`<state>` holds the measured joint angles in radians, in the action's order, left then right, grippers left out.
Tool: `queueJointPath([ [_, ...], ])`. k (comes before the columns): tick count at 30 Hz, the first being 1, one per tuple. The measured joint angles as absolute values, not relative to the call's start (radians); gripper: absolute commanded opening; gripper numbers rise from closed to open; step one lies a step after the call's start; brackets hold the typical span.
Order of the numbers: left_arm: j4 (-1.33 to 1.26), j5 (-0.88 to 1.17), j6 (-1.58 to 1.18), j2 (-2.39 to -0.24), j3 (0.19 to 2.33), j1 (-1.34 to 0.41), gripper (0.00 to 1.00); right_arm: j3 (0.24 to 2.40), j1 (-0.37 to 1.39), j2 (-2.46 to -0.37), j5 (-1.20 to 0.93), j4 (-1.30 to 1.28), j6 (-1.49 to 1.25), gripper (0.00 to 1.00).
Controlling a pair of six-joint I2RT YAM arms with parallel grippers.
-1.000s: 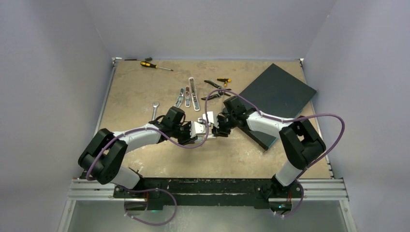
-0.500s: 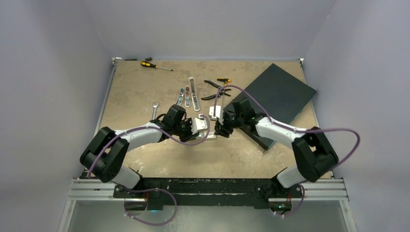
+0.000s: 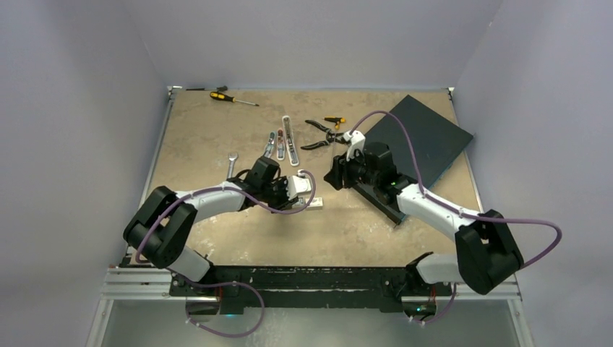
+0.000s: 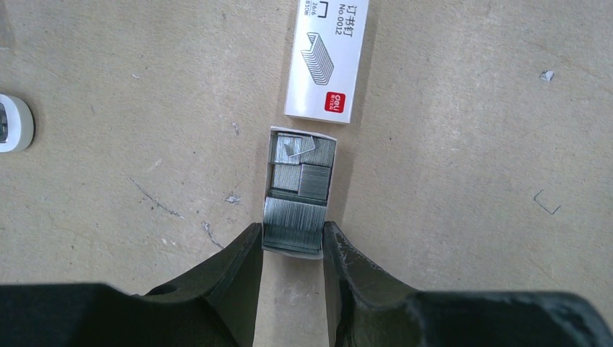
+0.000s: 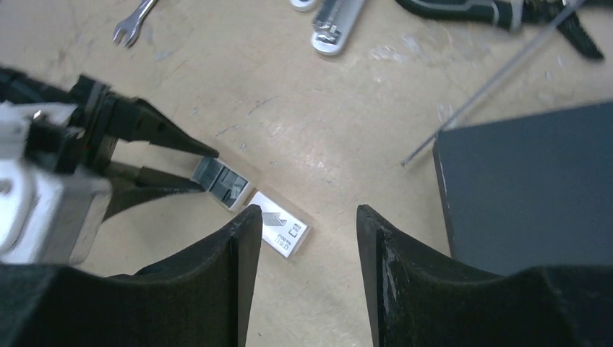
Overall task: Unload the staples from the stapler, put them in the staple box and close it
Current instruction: Close the staple box at the center of the board.
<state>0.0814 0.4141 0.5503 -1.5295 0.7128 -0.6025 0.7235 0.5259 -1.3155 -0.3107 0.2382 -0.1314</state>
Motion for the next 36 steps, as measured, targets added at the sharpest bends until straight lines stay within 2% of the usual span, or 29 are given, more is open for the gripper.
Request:
queueJointPath([
  [7,0.096,0.4,0.514,-1.562,0.746,-0.603,0.27,0.707,0.525,-1.342,-0.18,0.236,-0.439,0.47],
  [13,0.096,0.397,0.503,-1.573,0.756,-0.603,0.27,0.682,0.525,-1.374,-0.167,0.245,-0.583,0.41],
  [20,0.11,0.396,0.49,-1.58,0.758,-0.603,0.27,0.661,0.525,-1.46,-0.186,0.247,-0.63,0.36],
  [36,0.165,0.398,0.482,-1.608,0.796,-0.625,0.27,0.661,0.525,-1.552,-0.233,0.282,-0.655,0.36],
])
